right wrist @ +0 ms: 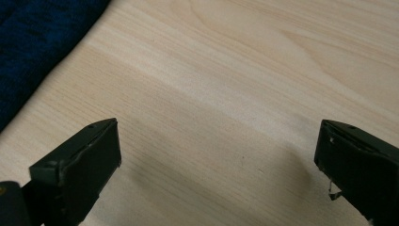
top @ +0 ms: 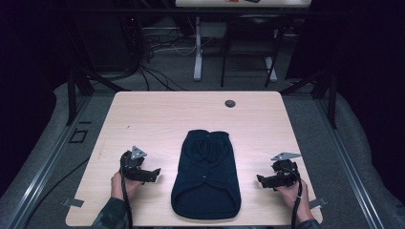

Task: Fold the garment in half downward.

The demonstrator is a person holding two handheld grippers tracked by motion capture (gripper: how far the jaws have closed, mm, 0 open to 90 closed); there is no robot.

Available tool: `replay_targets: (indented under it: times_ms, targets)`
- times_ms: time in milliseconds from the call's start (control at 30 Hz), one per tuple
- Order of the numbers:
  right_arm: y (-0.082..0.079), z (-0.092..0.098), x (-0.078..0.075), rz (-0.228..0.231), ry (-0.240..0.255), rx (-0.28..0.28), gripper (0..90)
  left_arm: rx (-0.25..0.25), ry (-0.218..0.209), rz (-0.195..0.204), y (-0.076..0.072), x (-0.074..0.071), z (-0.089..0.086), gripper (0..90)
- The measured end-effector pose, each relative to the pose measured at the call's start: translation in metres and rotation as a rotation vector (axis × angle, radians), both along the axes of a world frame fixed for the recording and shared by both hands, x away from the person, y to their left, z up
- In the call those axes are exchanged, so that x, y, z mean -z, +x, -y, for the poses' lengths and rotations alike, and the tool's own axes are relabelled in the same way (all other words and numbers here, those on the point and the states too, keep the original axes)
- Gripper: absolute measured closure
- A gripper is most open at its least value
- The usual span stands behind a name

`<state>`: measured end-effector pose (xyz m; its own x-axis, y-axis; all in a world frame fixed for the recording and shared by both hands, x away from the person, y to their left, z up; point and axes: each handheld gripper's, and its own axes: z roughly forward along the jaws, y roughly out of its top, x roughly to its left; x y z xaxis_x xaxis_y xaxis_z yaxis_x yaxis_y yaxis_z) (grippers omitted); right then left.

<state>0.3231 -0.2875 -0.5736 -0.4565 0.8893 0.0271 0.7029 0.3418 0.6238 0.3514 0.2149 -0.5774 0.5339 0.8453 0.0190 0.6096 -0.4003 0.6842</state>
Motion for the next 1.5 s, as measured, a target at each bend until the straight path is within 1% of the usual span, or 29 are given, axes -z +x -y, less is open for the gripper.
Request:
replay_targets:
  times_ms: [133,200,267,300,333,400,533,567,667,733,800,867,900,1000,1100,1167,1267,1300,1367,1433,1467,1500]
  targets:
    - [0.000,-0.001,0.000,-0.003,-0.002,-0.004,0.9,0.002,0.005,0.002,0.000,0.000,0.000,0.2]
    - [0.000,-0.002,0.000,0.000,-0.005,-0.006,1.0,-0.005,0.000,0.014,-0.001,-0.001,0.000,0.3]
    - [0.000,-0.003,0.000,0.000,-0.009,-0.010,1.1,0.000,0.005,0.025,0.000,-0.002,0.001,0.4]
    - [0.000,-0.003,0.000,0.000,-0.009,-0.010,1.1,0.003,0.006,0.020,0.000,-0.003,0.002,0.4]
    - [0.000,-0.003,-0.001,0.000,-0.003,-0.010,1.1,0.006,0.006,0.021,0.000,-0.003,0.002,0.4]
    - [0.000,-0.003,-0.001,-0.001,-0.007,-0.011,1.4,0.004,0.005,0.022,0.000,-0.004,0.002,0.4]
    - [0.002,-0.004,-0.002,-0.004,-0.010,-0.014,1.8,0.001,-0.008,0.021,0.001,-0.005,0.002,0.4]
    - [0.002,-0.004,-0.002,-0.004,-0.010,-0.014,1.8,0.010,-0.005,0.019,0.002,-0.006,0.002,0.4]
    - [0.002,-0.005,-0.004,0.002,-0.004,-0.013,1.9,0.015,-0.017,0.030,0.003,-0.010,0.006,0.4]
    - [0.002,-0.006,-0.006,0.007,-0.001,-0.018,2.0,0.017,-0.015,0.030,0.004,-0.010,0.007,0.4]
    - [0.003,-0.007,-0.008,0.009,0.003,-0.024,2.1,0.021,-0.021,0.033,0.006,-0.012,0.007,0.4]
    - [0.003,-0.008,-0.008,0.013,0.005,-0.027,2.1,0.023,-0.016,0.038,0.007,-0.013,0.011,0.3]
    - [0.005,-0.010,-0.010,0.014,0.002,-0.036,2.1,0.028,-0.022,0.036,0.008,-0.015,0.012,0.3]
    - [0.007,-0.014,-0.011,0.021,0.008,-0.046,2.2,0.034,-0.030,0.051,0.011,-0.018,0.018,0.3]
    - [0.008,-0.017,-0.013,0.021,0.004,-0.059,2.2,0.049,-0.033,0.046,0.014,-0.020,0.021,0.3]
    - [0.010,-0.018,-0.015,0.023,0.007,-0.068,2.4,0.054,-0.028,0.047,0.014,-0.020,0.024,0.3]
    - [0.011,-0.019,-0.017,0.026,0.010,-0.070,2.4,0.070,-0.021,0.036,0.015,-0.019,0.026,0.3]
    - [0.012,-0.021,-0.019,0.036,0.016,-0.078,2.6,0.072,-0.023,0.034,0.016,-0.018,0.027,0.4]
    - [0.014,-0.024,-0.021,0.039,0.024,-0.091,2.7,0.082,-0.020,0.029,0.018,-0.018,0.030,0.4]
    - [0.015,-0.027,-0.022,0.043,0.028,-0.104,3.2,0.095,-0.031,0.019,0.020,-0.018,0.032,0.4]
    - [0.015,-0.028,-0.022,0.047,0.027,-0.105,3.2,0.096,-0.034,0.020,0.021,-0.019,0.034,0.4]
    - [0.017,-0.030,-0.023,0.043,0.024,-0.118,3.2,0.103,-0.031,0.022,0.023,-0.020,0.036,0.4]
